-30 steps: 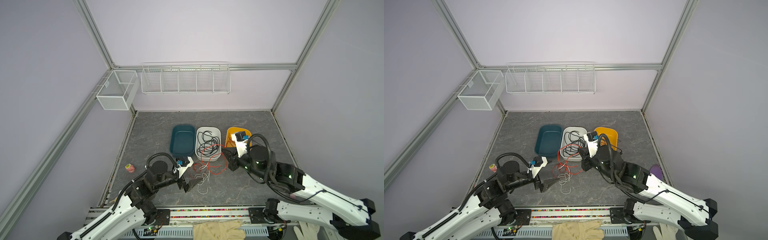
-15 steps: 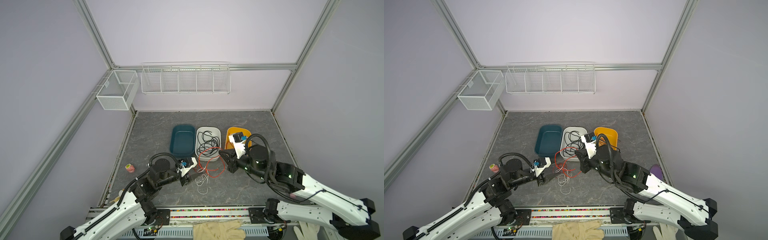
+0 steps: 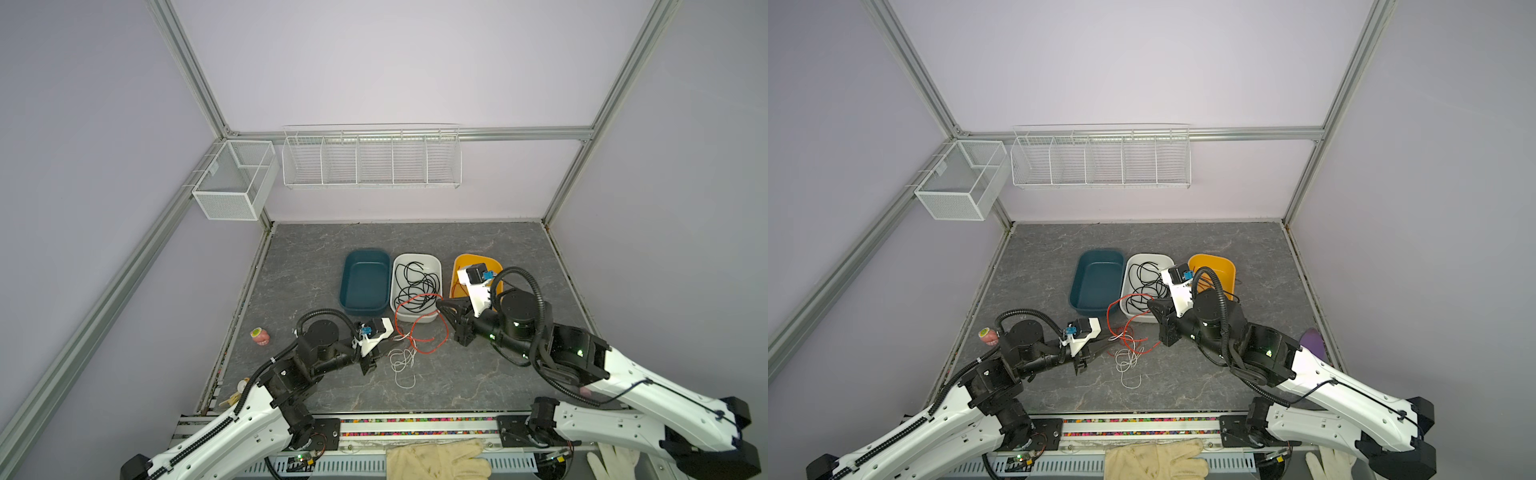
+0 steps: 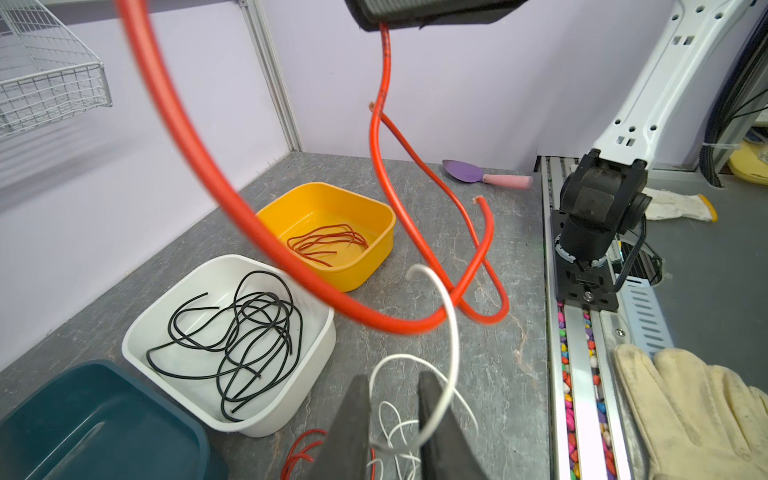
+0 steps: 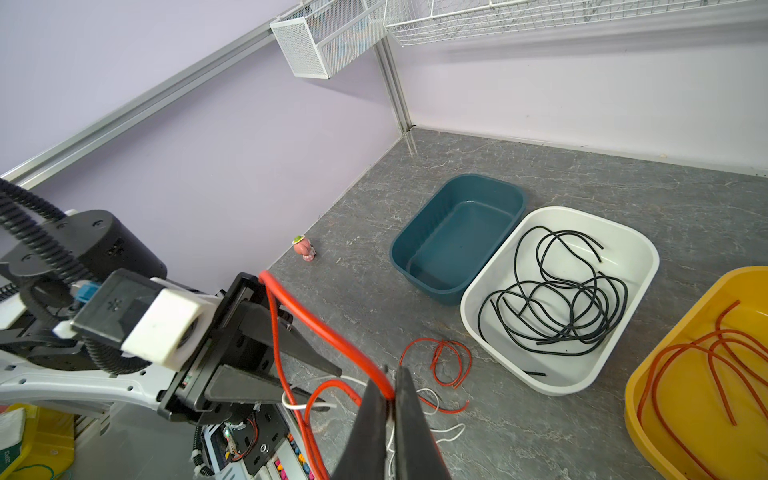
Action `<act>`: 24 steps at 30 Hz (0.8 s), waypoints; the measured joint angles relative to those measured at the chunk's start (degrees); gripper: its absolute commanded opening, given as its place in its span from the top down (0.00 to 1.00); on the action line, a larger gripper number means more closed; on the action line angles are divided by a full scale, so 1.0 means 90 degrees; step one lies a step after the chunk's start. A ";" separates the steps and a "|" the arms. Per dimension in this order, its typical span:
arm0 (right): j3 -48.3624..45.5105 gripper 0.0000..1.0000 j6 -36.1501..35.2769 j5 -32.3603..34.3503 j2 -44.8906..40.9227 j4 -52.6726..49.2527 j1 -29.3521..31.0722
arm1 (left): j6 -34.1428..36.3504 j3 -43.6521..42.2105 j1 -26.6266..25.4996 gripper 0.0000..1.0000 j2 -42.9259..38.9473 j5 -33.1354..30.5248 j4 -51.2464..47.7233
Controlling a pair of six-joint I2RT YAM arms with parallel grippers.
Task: Untangle the cables
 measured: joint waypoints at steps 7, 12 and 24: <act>0.0000 0.93 0.0049 0.0002 -0.0002 0.0024 -0.0002 | -0.0010 -0.0015 0.0000 1.00 -0.0032 0.0041 0.0036; 0.0000 0.93 0.0070 0.0131 -0.0007 0.0029 0.0000 | -0.0010 -0.0107 0.0000 1.00 -0.0109 0.0029 0.0034; 0.0379 0.94 -0.0245 0.1107 -0.0075 -0.0136 -0.0333 | -0.0019 -0.0143 0.0000 1.00 -0.0141 -0.0206 0.0015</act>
